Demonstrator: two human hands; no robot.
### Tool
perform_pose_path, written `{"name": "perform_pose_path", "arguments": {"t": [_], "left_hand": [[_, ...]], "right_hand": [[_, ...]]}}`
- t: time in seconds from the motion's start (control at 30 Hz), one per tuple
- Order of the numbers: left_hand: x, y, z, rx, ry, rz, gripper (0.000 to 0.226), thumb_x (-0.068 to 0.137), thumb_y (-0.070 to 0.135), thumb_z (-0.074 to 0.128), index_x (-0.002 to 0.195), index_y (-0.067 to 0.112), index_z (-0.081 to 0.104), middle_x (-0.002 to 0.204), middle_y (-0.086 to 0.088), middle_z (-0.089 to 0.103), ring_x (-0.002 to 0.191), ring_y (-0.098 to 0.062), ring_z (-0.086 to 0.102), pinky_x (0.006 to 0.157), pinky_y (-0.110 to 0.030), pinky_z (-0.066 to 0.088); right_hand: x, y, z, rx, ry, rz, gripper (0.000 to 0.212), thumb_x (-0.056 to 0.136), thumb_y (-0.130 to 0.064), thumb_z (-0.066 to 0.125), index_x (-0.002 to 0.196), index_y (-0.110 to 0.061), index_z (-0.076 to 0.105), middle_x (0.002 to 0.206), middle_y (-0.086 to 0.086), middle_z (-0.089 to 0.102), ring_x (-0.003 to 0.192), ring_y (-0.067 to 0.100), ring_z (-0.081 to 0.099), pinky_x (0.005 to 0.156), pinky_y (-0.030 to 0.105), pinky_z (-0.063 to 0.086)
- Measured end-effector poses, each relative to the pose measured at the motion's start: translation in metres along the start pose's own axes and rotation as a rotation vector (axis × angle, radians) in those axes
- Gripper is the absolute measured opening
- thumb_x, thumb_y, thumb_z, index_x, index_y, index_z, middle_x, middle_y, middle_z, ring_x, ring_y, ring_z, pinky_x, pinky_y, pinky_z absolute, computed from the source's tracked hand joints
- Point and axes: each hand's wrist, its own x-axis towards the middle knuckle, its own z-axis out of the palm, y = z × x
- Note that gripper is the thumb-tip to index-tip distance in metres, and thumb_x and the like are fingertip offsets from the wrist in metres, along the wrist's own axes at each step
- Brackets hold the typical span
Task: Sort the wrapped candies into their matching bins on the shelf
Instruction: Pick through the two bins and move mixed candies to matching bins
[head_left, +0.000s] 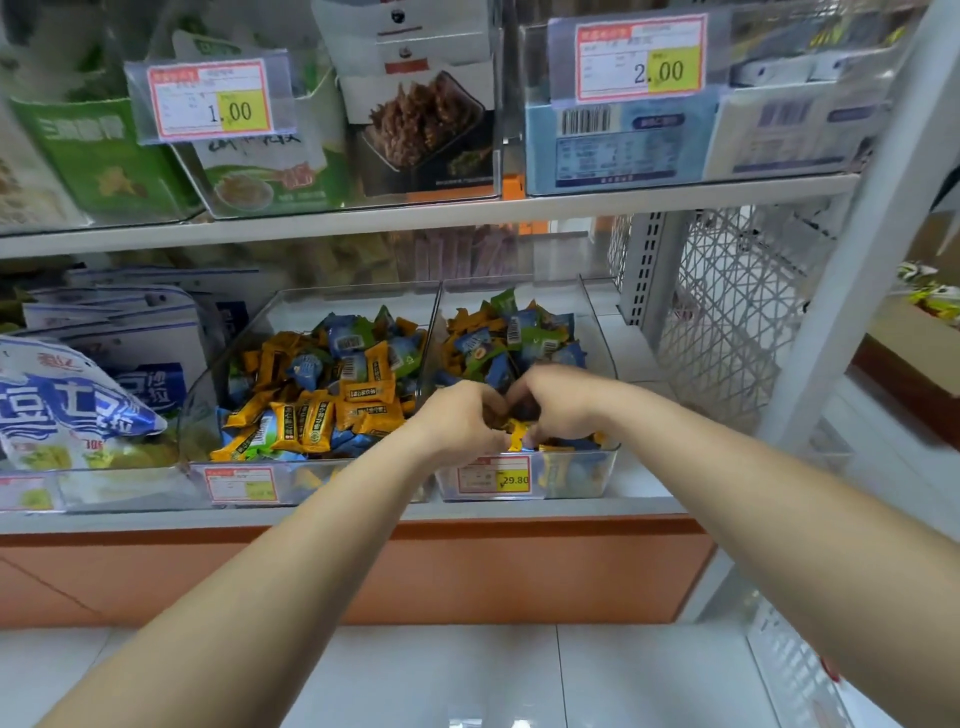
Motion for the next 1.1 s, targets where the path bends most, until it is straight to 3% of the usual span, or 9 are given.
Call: {"name": "perform_pose_path", "arguments": {"t": [0.17, 0.27, 0.43, 0.5, 0.63, 0.83, 0.97, 1.03, 1.1], "left_hand": [[-0.016, -0.007, 0.010, -0.021, 0.115, 0.111, 0.034, 0.093, 0.024, 0.064, 0.128, 0.022, 0.064, 0.121, 0.004, 0.068, 0.104, -0.008, 0.061, 0.083, -0.016, 0.045], [-0.023, -0.011, 0.010, 0.074, 0.139, 0.167, 0.033, 0.098, 0.025, 0.057, 0.130, 0.021, 0.061, 0.127, 0.004, 0.065, 0.113, -0.009, 0.058, 0.089, -0.017, 0.041], [-0.027, -0.015, -0.010, 0.177, -0.001, 0.275, 0.041, 0.099, 0.027, 0.059, 0.140, 0.022, 0.055, 0.139, 0.003, 0.059, 0.126, -0.011, 0.053, 0.100, -0.024, 0.044], [-0.028, -0.018, -0.015, 0.200, -0.059, 0.326, 0.045, 0.098, 0.024, 0.061, 0.142, 0.027, 0.052, 0.139, 0.008, 0.058, 0.126, -0.009, 0.053, 0.097, -0.022, 0.044], [-0.027, -0.023, -0.016, 0.184, 0.006, 0.333, 0.043, 0.092, 0.018, 0.068, 0.132, 0.032, 0.059, 0.126, 0.010, 0.065, 0.113, -0.008, 0.059, 0.086, -0.018, 0.046], [-0.028, -0.022, -0.022, -0.069, 0.289, 0.320, 0.042, 0.082, 0.030, 0.079, 0.121, 0.035, 0.064, 0.102, 0.025, 0.061, 0.095, 0.009, 0.057, 0.081, -0.003, 0.045], [-0.028, -0.027, -0.042, -0.373, 0.448, 0.193, 0.038, 0.084, 0.035, 0.076, 0.119, 0.031, 0.061, 0.105, 0.013, 0.067, 0.098, -0.002, 0.064, 0.081, -0.023, 0.055], [-0.029, -0.035, -0.054, -0.513, 0.472, 0.106, 0.036, 0.086, 0.036, 0.074, 0.118, 0.030, 0.059, 0.106, 0.003, 0.068, 0.097, -0.013, 0.067, 0.074, -0.035, 0.061], [-0.032, -0.051, -0.065, -0.540, 0.500, 0.048, 0.034, 0.086, 0.038, 0.074, 0.115, 0.030, 0.058, 0.107, 0.000, 0.068, 0.094, -0.015, 0.069, 0.065, -0.033, 0.062]], "right_hand": [[0.003, 0.010, -0.001, 0.062, 0.016, -0.042, 0.029, 0.087, -0.026, 0.073, 0.116, -0.023, 0.068, 0.107, -0.004, 0.067, 0.098, 0.018, 0.062, 0.084, 0.036, 0.053], [0.006, 0.010, 0.001, 0.043, -0.035, -0.087, 0.044, 0.091, -0.025, 0.068, 0.133, -0.023, 0.059, 0.124, -0.002, 0.064, 0.109, 0.017, 0.058, 0.092, 0.036, 0.050], [0.012, 0.009, -0.002, -0.065, -0.188, -0.035, 0.054, 0.095, -0.030, 0.062, 0.146, -0.028, 0.045, 0.141, -0.001, 0.052, 0.122, 0.021, 0.051, 0.096, 0.034, 0.045], [0.013, 0.009, -0.003, -0.083, -0.180, -0.033, 0.049, 0.093, -0.031, 0.065, 0.139, -0.029, 0.052, 0.133, -0.003, 0.056, 0.114, 0.019, 0.054, 0.086, 0.030, 0.044], [0.015, 0.016, -0.005, -0.046, -0.018, -0.063, 0.026, 0.086, -0.034, 0.072, 0.112, -0.029, 0.066, 0.089, -0.016, 0.053, 0.081, 0.008, 0.052, 0.063, 0.023, 0.038], [0.003, 0.015, -0.011, 0.033, 0.255, -0.086, 0.020, 0.084, -0.038, 0.075, 0.099, -0.030, 0.065, 0.092, -0.012, 0.047, 0.086, 0.012, 0.051, 0.072, 0.029, 0.044], [-0.011, 0.014, -0.029, 0.207, 0.434, -0.052, 0.017, 0.085, -0.039, 0.073, 0.096, -0.030, 0.063, 0.104, -0.008, 0.060, 0.091, 0.013, 0.060, 0.075, 0.028, 0.048], [-0.016, 0.007, -0.035, 0.432, 0.503, -0.049, 0.013, 0.087, -0.038, 0.072, 0.094, -0.032, 0.062, 0.100, -0.009, 0.066, 0.079, 0.013, 0.068, 0.063, 0.026, 0.056], [-0.011, -0.011, -0.038, 0.644, 0.598, -0.083, 0.012, 0.087, -0.036, 0.072, 0.092, -0.032, 0.062, 0.090, -0.008, 0.070, 0.072, 0.012, 0.070, 0.055, 0.028, 0.058]]}}
